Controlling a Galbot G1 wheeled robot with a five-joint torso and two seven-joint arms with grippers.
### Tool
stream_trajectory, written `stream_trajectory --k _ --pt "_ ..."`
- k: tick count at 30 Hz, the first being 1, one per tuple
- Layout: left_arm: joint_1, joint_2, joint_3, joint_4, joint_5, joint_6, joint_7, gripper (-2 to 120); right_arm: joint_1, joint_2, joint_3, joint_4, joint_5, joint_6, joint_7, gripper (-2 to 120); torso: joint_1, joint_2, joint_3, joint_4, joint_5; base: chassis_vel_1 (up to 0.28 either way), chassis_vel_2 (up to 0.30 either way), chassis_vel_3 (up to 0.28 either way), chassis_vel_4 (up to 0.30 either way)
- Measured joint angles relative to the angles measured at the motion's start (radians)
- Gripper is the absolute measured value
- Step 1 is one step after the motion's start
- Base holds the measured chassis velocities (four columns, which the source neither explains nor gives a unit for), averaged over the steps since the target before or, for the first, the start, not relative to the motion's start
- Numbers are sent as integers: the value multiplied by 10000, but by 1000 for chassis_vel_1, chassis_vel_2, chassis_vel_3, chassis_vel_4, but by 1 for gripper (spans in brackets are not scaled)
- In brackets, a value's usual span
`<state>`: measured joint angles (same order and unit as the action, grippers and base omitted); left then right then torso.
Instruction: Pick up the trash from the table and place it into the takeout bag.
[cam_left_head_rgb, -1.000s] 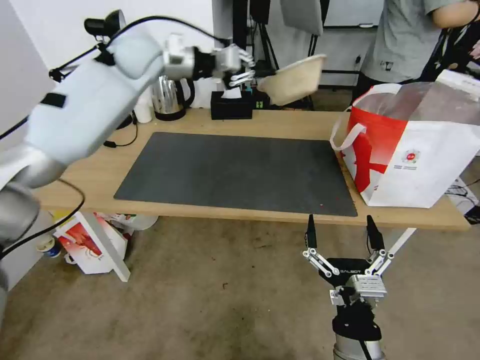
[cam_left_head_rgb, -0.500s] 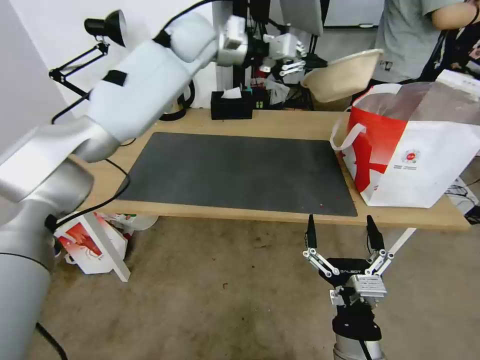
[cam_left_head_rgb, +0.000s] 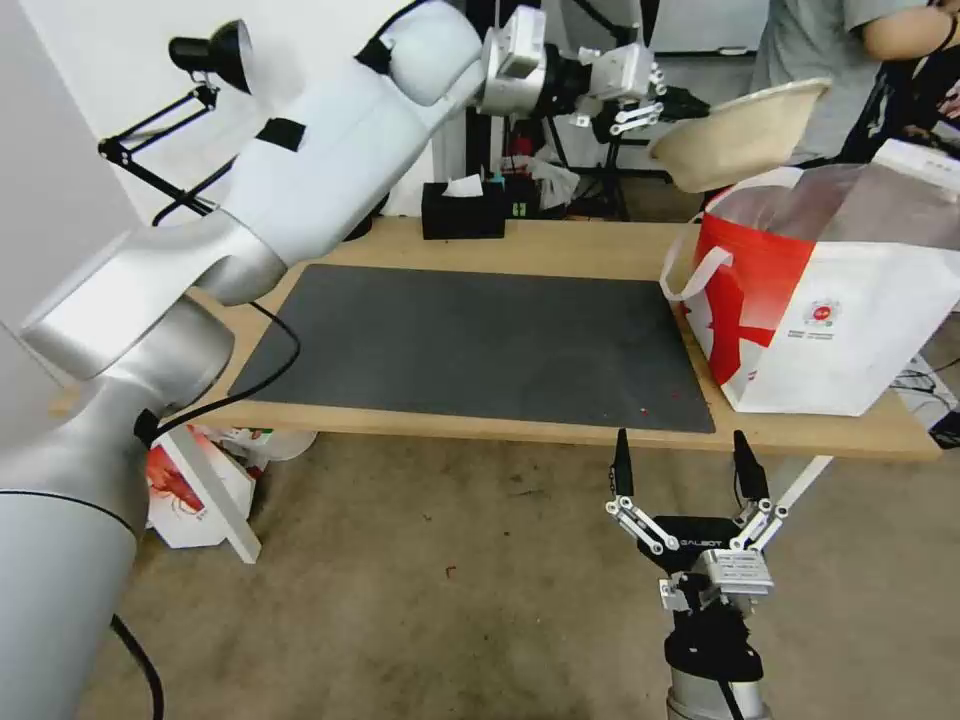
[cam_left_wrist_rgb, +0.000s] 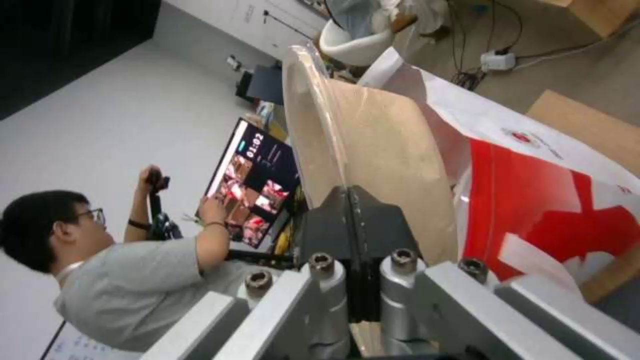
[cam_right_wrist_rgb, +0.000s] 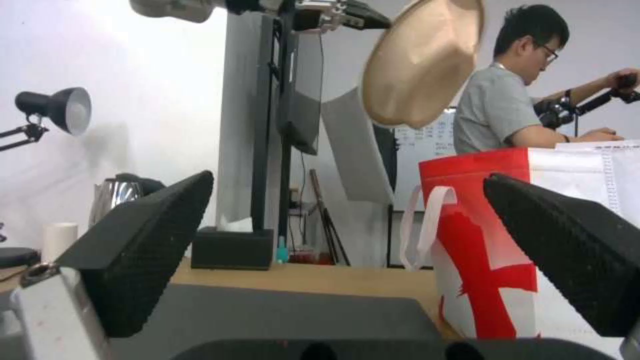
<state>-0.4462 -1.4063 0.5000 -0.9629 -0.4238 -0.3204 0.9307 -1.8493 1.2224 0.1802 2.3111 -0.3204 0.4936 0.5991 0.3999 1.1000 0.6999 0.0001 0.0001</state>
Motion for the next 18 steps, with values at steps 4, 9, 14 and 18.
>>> stream_trajectory --k 4,9,14,18 --pt "-42 -627 -139 560 318 -222 -6 0 0 0 0 0 0 0 0 100 0 0 0 -1 1 0 0 0 0" --pt "67 -1292 -290 1077 603 -387 -13 0 0 0 0 0 0 0 0 100 0 0 1 -1 0 0 0 0 0" --pt "174 -1854 -397 1509 807 -544 -86 0 0 0 0 0 -1 0 0 100 1 0 1 -4 1 0 0 0 0" --pt "186 -1924 -238 1574 809 -554 -293 0 0 0 0 0 -1 0 0 100 1 0 0 -2 1 0 0 0 0"
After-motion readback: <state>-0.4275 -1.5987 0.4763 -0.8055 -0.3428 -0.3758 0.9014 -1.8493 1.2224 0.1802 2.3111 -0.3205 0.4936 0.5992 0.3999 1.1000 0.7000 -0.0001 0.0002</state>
